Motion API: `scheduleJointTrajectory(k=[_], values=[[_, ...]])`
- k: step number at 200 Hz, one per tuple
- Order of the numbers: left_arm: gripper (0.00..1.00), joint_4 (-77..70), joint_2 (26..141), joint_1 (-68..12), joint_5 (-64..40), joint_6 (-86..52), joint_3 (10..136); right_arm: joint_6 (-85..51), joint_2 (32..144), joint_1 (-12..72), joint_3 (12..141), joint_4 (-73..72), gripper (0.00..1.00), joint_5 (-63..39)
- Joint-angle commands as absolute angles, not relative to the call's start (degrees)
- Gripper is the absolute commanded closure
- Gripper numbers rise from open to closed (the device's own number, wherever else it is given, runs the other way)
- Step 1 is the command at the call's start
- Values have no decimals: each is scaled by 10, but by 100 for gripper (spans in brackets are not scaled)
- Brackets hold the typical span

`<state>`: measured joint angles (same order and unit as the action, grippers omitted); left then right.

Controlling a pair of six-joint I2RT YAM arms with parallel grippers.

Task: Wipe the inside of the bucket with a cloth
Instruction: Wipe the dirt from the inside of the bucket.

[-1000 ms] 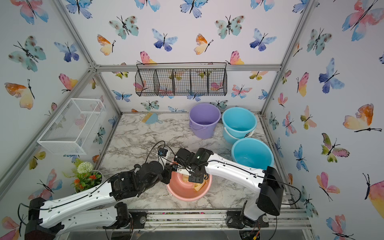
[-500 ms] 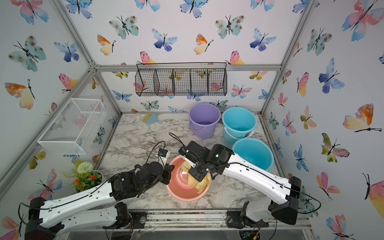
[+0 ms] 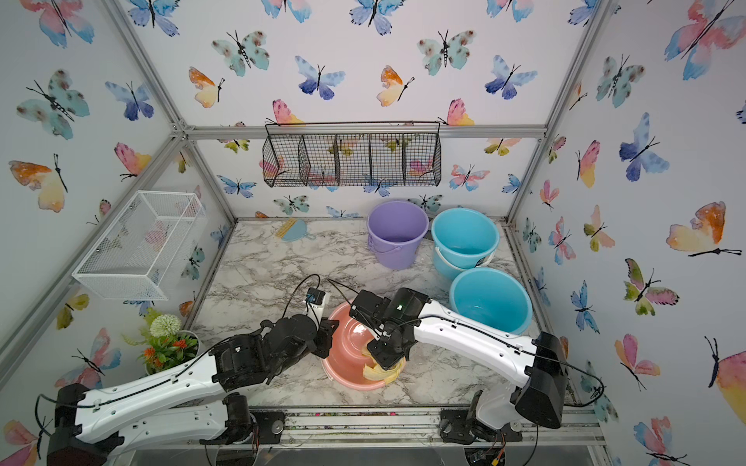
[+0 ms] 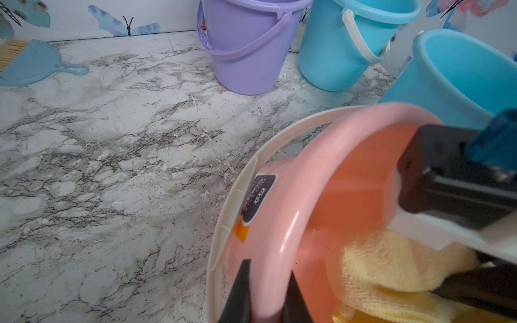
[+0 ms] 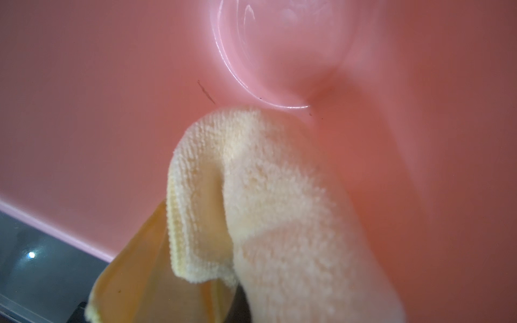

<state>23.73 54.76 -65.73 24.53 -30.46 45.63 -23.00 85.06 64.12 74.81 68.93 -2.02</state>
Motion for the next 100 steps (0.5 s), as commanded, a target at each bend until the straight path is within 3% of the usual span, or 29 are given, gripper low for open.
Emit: scheduleJointTrajectory(k=[1,100], values=[[100,215,551,-656,240,-325,462,-235,881,643,713,649,99,-43],[100,220,533,-656,218,-333,449,-298,1031,643,616,445,98,10]])
